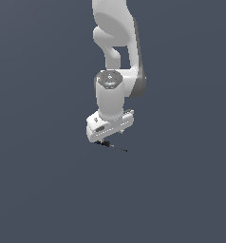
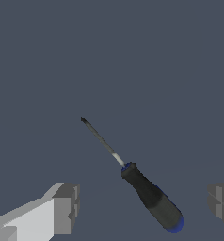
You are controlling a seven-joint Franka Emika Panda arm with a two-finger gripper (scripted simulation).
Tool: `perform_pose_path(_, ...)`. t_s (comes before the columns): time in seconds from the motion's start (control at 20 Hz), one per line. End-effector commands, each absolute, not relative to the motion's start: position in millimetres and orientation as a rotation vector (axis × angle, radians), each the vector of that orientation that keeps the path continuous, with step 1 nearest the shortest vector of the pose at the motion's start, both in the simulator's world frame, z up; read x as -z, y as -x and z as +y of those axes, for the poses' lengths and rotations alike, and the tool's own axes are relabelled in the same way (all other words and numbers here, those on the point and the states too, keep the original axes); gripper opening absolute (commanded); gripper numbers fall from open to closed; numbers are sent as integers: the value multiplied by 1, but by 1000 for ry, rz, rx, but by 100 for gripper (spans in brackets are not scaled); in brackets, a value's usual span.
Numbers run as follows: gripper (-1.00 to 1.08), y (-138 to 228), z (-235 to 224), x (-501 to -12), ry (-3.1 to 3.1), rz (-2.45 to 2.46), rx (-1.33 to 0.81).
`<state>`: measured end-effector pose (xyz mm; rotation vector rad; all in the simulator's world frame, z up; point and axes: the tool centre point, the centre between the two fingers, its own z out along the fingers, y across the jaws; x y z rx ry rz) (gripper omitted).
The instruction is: Pick up the object and move it to a goal position.
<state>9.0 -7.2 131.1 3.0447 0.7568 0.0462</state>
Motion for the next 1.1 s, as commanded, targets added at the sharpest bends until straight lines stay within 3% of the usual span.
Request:
perform_pose_path(0.0, 100, -7, -9, -125, -3014, 864, -40)
perform_pose_path(1.05, 100, 7, -22, -75, -2667, 1653, -3)
